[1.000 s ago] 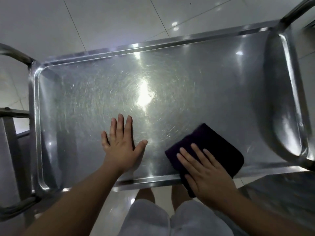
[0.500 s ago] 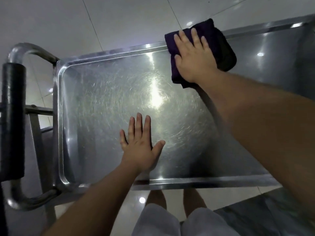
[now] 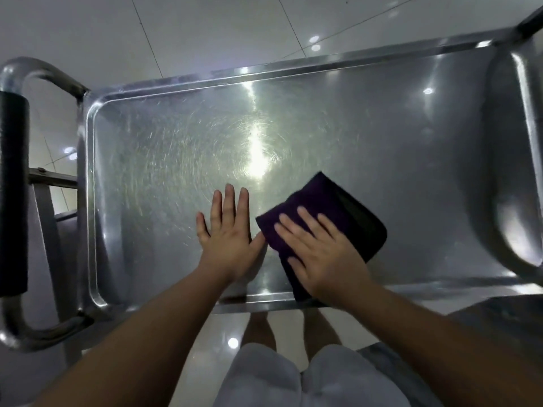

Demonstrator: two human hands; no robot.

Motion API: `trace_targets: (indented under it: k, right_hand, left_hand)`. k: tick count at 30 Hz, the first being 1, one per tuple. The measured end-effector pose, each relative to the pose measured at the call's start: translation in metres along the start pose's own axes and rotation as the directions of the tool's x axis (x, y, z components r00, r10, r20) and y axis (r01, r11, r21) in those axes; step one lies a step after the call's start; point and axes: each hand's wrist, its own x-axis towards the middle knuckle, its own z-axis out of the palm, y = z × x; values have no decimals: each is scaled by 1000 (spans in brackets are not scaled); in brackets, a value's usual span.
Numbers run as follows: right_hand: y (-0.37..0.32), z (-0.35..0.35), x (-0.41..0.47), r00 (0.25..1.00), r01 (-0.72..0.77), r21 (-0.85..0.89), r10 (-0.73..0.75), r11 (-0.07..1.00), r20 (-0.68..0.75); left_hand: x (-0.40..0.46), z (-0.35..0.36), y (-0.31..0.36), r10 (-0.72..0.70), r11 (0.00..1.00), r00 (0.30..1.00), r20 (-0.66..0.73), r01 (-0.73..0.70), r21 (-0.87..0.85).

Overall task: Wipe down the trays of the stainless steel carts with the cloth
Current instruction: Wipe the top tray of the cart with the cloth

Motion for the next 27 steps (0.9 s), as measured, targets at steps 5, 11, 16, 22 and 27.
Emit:
trace_targets:
  k: [5,11,16,22,27]
  right_hand:
    - [-11,23,-73,998,5,-2,-4,1000,59]
    - [5,20,-87,997,58,-29,-56,998,50]
    - [10,23,-89,1000,9,-56,-10,998,-19]
    - [10,25,-102,999,38,3,-38,999,-14]
    - [1,-1,-116,995,-95,173,99,980,-14]
  left_hand:
    - [-1,1,1,-14,1000,1000,-19,14,-10]
    - [0,-4,5,-31,999,999,-12,30,-29]
    - [1,-8,5,-43,999,999,6,43,-32]
    - [0,-29,1,-15,998,997,70,19,-58]
    - [-32,-49,9,-18,981,998,66,31,-193]
